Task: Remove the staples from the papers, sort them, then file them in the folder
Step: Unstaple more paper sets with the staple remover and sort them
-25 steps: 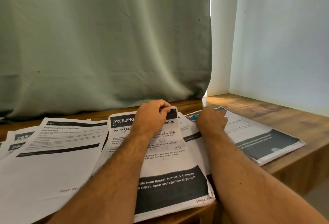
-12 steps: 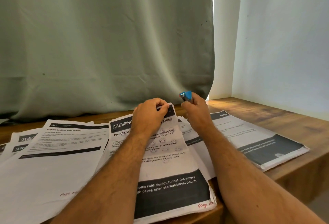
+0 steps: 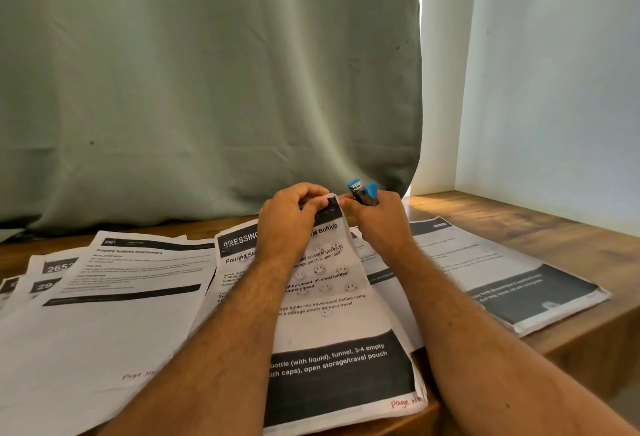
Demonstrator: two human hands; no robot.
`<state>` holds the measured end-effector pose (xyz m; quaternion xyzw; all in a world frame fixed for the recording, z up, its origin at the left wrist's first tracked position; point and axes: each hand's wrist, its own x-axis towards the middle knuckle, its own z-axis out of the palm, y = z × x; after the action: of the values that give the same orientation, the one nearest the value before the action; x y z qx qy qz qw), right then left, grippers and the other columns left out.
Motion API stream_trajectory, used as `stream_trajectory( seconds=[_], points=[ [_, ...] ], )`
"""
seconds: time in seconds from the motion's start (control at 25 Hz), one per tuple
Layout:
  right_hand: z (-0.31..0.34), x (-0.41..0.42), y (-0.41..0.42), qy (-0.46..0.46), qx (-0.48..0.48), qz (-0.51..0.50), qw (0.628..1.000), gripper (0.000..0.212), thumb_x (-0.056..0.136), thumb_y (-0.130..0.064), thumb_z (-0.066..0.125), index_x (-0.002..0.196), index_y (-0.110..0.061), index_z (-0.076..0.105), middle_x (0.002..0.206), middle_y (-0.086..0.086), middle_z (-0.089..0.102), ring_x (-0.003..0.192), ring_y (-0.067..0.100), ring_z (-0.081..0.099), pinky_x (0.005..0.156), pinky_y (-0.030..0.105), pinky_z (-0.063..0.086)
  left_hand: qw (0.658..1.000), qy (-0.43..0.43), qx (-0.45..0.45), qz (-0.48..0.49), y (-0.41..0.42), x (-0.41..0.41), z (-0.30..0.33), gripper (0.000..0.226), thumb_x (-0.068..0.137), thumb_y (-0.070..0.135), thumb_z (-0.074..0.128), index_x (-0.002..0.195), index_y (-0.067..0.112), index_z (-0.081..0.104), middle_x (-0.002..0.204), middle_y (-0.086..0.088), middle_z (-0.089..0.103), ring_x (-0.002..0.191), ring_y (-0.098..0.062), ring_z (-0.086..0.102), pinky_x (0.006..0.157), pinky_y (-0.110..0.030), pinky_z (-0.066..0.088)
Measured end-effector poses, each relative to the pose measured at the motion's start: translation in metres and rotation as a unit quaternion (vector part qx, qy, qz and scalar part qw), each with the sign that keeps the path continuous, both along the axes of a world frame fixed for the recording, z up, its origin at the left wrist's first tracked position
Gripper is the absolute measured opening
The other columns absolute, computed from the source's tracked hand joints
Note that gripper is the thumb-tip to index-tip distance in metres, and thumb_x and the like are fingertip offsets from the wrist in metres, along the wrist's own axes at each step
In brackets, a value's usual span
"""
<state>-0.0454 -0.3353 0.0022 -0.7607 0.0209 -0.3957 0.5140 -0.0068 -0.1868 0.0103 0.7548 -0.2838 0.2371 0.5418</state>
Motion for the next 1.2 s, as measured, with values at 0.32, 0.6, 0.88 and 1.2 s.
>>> stream_trajectory(
  seconds=[0.32, 0.6, 0.88, 1.2],
  points=[
    [-0.005, 0.001, -0.006, 0.009, -0.048, -0.018, 0.999, 0.031, 0.087, -0.045, 0.068, 0.093, -0.015, 0.065, 0.080, 0.003, 0.068, 0.076, 0.020, 0.066, 0.071, 0.033, 0.057, 1.000, 0.011, -0.008, -0.008, 0.001, 0.004, -0.001, 0.006, 0.090, 0.028, 0.072, 0.093, 0.031, 0.069, 0.078, 0.011, 0.074, 0.073, -0.002, 0.071, 0.075, -0.038, 0.062],
    [-0.008, -0.011, -0.006, 0.142, -0.266, -0.078, 0.950, 0.043, 0.089, -0.054, 0.061, 0.118, -0.023, 0.057, 0.106, -0.003, 0.065, 0.094, 0.016, 0.060, 0.083, 0.034, 0.053, 0.995, -0.042, 0.058, 0.076, 0.001, 0.011, -0.006, 0.009, 0.089, 0.042, 0.069, 0.092, 0.035, 0.072, 0.083, 0.017, 0.072, 0.089, -0.013, 0.068, 0.087, -0.042, 0.056],
    [-0.007, -0.013, -0.008, 0.154, -0.319, -0.065, 0.933, 0.044, 0.085, -0.051, 0.067, 0.116, -0.021, 0.065, 0.109, 0.000, 0.071, 0.093, 0.015, 0.063, 0.084, 0.030, 0.053, 0.976, -0.117, 0.131, 0.125, -0.001, 0.009, -0.007, 0.011, 0.092, 0.045, 0.066, 0.097, 0.038, 0.072, 0.089, 0.019, 0.071, 0.104, -0.017, 0.058, 0.094, -0.030, 0.037],
    [-0.004, -0.012, -0.008, 0.131, -0.325, -0.072, 0.934, 0.051, 0.081, -0.057, 0.069, 0.115, -0.019, 0.066, 0.104, -0.002, 0.071, 0.090, 0.015, 0.064, 0.085, 0.031, 0.055, 0.974, -0.123, 0.150, 0.116, -0.004, 0.015, -0.011, 0.009, 0.091, 0.046, 0.066, 0.096, 0.042, 0.072, 0.088, 0.021, 0.070, 0.108, -0.018, 0.055, 0.095, -0.028, 0.037]
  ],
)
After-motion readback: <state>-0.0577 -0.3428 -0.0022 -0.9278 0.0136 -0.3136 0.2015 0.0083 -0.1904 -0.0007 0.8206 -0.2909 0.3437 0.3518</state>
